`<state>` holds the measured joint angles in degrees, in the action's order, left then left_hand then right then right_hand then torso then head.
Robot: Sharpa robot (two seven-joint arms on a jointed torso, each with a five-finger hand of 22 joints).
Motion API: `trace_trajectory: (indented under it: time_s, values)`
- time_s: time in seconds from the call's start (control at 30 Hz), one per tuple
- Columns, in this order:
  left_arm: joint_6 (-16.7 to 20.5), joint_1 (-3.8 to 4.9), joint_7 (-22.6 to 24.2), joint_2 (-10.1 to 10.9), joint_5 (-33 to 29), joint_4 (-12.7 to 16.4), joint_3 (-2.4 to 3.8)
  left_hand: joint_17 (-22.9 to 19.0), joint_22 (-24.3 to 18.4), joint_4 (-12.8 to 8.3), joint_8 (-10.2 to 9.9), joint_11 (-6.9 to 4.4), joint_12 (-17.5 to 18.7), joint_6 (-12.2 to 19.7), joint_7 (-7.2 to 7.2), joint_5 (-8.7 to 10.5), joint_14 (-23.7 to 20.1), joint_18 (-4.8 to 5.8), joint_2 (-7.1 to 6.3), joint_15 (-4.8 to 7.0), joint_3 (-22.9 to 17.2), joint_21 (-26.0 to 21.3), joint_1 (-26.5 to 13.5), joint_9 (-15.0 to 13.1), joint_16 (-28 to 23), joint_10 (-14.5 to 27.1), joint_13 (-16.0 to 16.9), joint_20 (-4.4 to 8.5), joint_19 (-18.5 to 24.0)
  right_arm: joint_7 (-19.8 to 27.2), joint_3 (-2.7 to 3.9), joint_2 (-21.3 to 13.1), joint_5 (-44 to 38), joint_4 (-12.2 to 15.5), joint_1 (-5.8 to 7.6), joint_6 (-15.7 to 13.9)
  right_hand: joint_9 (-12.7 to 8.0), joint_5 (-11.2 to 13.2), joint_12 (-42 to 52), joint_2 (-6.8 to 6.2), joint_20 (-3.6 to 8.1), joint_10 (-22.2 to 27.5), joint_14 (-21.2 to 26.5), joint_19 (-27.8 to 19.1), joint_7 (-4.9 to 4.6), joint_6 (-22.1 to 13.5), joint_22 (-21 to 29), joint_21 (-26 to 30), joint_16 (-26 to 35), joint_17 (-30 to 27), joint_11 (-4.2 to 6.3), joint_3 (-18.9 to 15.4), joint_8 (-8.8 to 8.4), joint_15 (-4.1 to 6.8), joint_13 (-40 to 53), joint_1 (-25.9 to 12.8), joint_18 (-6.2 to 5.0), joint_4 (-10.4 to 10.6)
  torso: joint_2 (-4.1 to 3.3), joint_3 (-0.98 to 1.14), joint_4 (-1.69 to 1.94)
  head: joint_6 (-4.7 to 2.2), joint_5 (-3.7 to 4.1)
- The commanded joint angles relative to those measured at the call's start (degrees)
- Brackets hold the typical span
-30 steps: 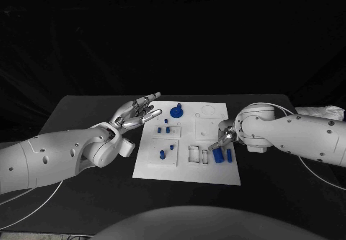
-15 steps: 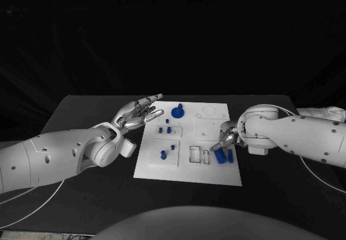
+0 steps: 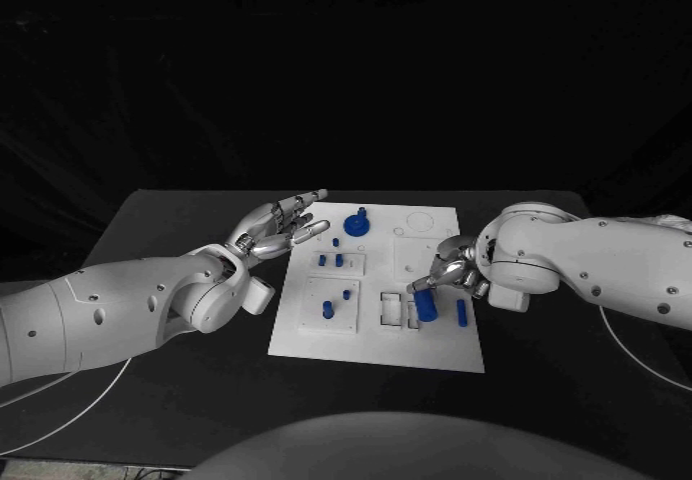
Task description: Assemble the parts on the task board
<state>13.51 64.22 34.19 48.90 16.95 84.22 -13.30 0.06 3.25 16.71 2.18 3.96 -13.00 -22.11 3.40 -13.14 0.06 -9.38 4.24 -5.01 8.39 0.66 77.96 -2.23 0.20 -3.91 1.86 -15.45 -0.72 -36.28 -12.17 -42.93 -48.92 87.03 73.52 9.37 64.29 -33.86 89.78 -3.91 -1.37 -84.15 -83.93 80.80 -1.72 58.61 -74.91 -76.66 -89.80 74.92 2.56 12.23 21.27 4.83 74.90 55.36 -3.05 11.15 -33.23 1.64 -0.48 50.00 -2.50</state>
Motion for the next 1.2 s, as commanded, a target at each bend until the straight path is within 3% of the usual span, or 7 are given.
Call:
trace_trajectory:
  time_s: [0.03,0.3,0.5,0.7,1.2]
  values:
    - [-1.33,-0.03,0.08,-0.09,0.27,0.09,0.05,-0.06,0.01,0.03,0.18,-0.20,-0.31,-0.09,0.65,-0.17,-0.06,-0.87,0.04,-0.28,0.46,0.00,0.46,-0.10,-0.20,0.09,0.06,-0.29,0.01,0.27,-0.03,0.33,7.07,0.33,0.09,-3.17,0.09,0.83,0.22,0.55,0.01,-5.85,-6.07,-0.65,0.84,-1.36,-10.22,0.54,-0.20,15.08,0.21,2.32,-0.50,0.39,15.10,-0.62,-0.61,-1.78,0.01,0.00,0.01,0.00,-0.14]
    - [-1.33,-0.05,0.06,-0.03,0.27,0.16,0.05,-0.06,0.00,0.01,0.18,-0.08,-0.36,-0.13,0.67,-0.67,-0.06,-0.87,0.26,-0.31,0.68,0.00,0.78,-0.10,-0.20,0.07,0.07,-0.30,0.00,-0.49,-0.05,1.72,10.58,0.04,0.00,-4.76,0.14,1.34,0.22,1.00,-0.12,-5.85,-6.07,-1.38,0.61,-1.74,-9.91,1.50,-0.20,15.08,0.01,3.03,-1.26,0.22,15.10,-0.80,-0.82,-1.92,-0.02,-0.02,0.04,0.00,-0.11]
    - [-1.33,-0.05,0.02,0.11,0.27,0.29,0.05,-0.06,-0.02,0.01,0.16,-0.01,-0.41,-0.07,0.64,-1.12,-0.06,-0.87,0.44,-0.34,0.84,0.00,1.05,-0.08,-0.20,0.06,0.07,-0.31,0.00,-0.54,-0.06,3.17,10.41,-0.88,-0.51,-5.55,0.29,3.33,0.22,1.19,-0.32,-5.85,-6.07,-1.66,0.31,-1.98,-9.82,1.83,-0.20,15.08,-0.27,3.26,-1.98,-0.01,15.10,-1.23,-0.88,-2.05,-0.06,0.02,0.03,0.00,-0.15]
    - [-1.33,-0.05,0.02,0.25,0.27,0.39,0.05,-0.06,-0.01,0.01,0.15,0.02,-0.43,0.00,0.60,-1.56,-0.06,-0.87,0.61,-0.38,1.00,0.01,1.30,-0.07,-0.20,0.05,0.07,-0.32,-0.01,-0.62,-0.06,4.53,9.37,-1.73,-1.17,-5.90,0.54,8.81,0.22,1.53,-0.67,-5.85,-6.07,-2.00,-0.16,-2.44,-9.70,2.29,-0.20,15.08,-0.69,2.95,-3.09,-0.38,15.10,-2.16,-0.98,-1.97,-0.03,0.01,0.03,0.00,-0.32]
    - [-1.56,-0.05,-0.06,0.29,0.27,0.44,0.05,-0.04,0.01,0.03,0.14,0.08,-0.49,0.01,0.58,-2.30,-0.01,-0.87,0.97,-0.48,1.30,0.02,1.71,-0.07,-0.18,0.05,0.07,-0.37,-0.03,-0.82,-0.07,5.64,6.74,-2.79,-2.02,-4.85,0.63,12.64,0.22,1.96,-1.03,-5.85,-6.07,-2.55,-0.65,-3.10,-9.43,3.17,-0.20,15.08,-1.13,2.58,-4.45,-0.75,15.10,-2.38,-1.17,-2.37,-0.05,0.03,-0.01,0.00,-0.52]
